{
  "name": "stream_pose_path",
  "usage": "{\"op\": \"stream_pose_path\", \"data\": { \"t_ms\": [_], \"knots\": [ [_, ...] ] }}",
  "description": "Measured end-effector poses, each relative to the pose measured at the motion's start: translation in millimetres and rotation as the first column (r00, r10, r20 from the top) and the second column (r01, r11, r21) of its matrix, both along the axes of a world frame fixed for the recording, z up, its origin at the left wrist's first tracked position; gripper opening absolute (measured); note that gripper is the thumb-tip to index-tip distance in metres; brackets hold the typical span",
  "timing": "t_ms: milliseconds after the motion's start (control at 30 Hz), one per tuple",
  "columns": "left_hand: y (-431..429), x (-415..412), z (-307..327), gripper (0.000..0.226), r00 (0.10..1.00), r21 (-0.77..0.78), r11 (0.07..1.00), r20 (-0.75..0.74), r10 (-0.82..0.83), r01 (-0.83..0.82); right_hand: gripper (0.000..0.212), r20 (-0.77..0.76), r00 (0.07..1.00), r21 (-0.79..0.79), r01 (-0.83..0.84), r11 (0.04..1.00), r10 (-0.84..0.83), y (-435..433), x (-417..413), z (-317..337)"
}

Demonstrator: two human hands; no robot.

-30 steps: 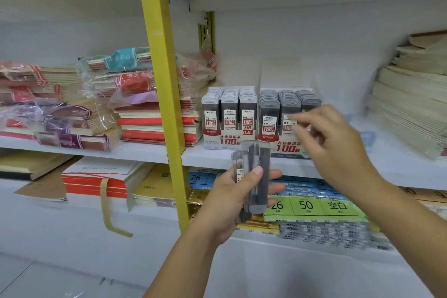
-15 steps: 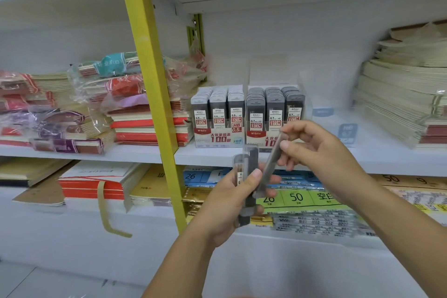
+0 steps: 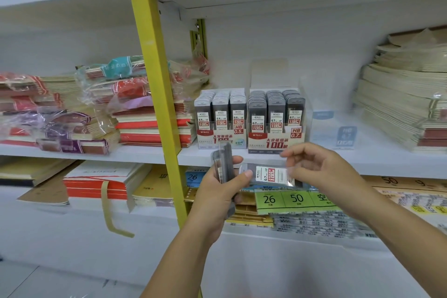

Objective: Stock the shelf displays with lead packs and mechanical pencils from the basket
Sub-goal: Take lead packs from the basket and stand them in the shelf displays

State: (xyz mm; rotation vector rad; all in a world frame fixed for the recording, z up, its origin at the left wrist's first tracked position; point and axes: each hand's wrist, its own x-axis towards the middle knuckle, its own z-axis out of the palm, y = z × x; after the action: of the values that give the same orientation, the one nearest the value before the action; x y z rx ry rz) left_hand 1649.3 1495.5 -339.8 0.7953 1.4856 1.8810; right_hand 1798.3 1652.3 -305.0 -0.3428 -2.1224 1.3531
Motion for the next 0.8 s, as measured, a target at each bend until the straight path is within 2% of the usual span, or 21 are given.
{"op": "stream_pose_path", "data": {
  "t_ms": [67,133,233,267,333,433,500,633,733,800],
  "knots": [
    [1,-1,-1,0.021,0.998,-0.01,1.0,-0.063,0.019,-0.02,0.023,0.05,0.999,0.064,-0.013,0.998,0.01,-3,-3,0],
    [3,-2,-1,0.02,0.993,-0.004,1.0,-0.121,0.016,-0.017,0.025,0.109,0.994,0.134,-0.017,0.991,0.002,-6,-7,-2],
    [6,-2,2,0.013,0.99,-0.028,0.999,-0.139,0.028,-0.033,0.047,0.181,0.983,0.194,-0.074,0.978,0.038,-11,-12,1],
    [7,-2,3,0.012,0.992,-0.03,0.999,-0.122,0.026,-0.029,0.059,0.162,0.986,0.21,-0.065,0.976,0.031,-11,-13,5],
    [8,-5,6,0.013,0.999,-0.006,1.0,-0.039,0.0,0.0,0.073,0.02,1.0,0.213,0.01,0.977,-0.014,-8,-11,19],
    [11,-11,7,0.021,0.997,0.047,0.998,0.058,-0.048,0.045,0.064,-0.217,0.97,0.23,0.159,0.96,-0.108,2,-10,50],
    [13,-14,4,0.021,0.999,0.05,0.998,0.03,-0.044,0.043,0.054,-0.289,0.945,0.34,0.251,0.906,-0.153,11,-13,69],
    [12,-16,2,0.025,0.995,-0.024,0.999,-0.084,-0.047,0.045,0.046,-0.345,0.916,0.504,0.364,0.783,-0.204,27,-26,91],
    [9,-14,3,0.029,0.985,-0.066,0.996,-0.152,-0.077,0.067,0.047,-0.275,0.933,0.618,0.356,0.701,-0.232,35,-36,87],
    [9,-13,4,0.03,0.979,-0.094,0.993,-0.185,-0.087,0.07,0.052,-0.231,0.946,0.642,0.324,0.695,-0.228,39,-40,81]
  ]
}}
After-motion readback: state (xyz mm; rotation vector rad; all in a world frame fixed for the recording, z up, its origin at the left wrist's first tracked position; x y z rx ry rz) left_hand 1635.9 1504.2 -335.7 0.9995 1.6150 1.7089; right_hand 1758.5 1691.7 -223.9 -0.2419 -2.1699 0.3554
